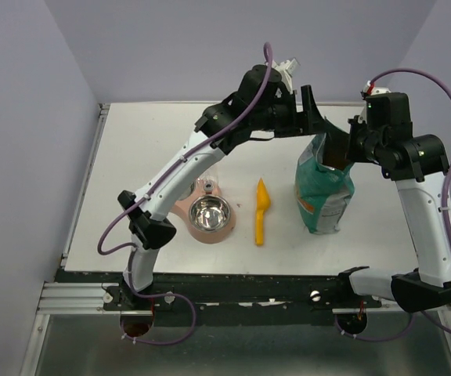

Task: Serve the pet food

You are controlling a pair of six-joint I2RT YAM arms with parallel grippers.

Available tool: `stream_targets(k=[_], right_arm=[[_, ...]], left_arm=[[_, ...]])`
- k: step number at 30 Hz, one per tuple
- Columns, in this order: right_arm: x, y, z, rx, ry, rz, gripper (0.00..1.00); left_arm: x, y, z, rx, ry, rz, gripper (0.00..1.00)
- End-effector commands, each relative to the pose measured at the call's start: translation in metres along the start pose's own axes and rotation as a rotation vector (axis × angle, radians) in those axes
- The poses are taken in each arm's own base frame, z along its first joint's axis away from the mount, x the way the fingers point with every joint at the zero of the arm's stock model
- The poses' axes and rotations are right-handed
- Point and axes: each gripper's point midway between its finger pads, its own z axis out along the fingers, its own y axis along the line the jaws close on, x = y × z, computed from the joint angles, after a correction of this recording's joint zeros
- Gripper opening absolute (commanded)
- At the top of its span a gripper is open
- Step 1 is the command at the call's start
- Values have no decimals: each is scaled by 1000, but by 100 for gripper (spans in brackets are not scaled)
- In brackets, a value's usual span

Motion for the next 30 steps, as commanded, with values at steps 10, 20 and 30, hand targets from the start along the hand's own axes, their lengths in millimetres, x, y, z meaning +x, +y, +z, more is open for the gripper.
stream_targets(k=[10,20,30], right_arm=[[-30,9,-18,-69,-134,20,0],[-31,-5,-11,19,-140,19,0],[-60,-73,-48,397,-249,75,0]], left_arm=[[49,38,53,-104,113,-9,41],[39,15,26,-63,102,76,0],[0,-20,-33,25,12,128,0]])
